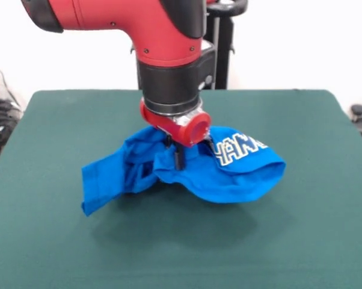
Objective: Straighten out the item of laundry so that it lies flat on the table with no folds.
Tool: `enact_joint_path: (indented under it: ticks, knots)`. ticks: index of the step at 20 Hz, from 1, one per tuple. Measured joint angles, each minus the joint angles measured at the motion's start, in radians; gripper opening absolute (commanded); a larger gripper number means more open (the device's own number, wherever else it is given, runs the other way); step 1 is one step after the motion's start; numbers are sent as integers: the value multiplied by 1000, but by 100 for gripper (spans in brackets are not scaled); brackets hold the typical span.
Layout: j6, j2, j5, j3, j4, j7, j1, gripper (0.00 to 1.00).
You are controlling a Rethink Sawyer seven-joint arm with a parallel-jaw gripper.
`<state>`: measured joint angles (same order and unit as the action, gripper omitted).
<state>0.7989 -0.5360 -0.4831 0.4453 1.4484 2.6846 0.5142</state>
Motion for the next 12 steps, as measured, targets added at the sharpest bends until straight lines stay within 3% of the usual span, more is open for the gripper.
enact_joint_path:
  ticks: [12]
  knots:
    - [85,-40,45,14,-13,0,-40,0]
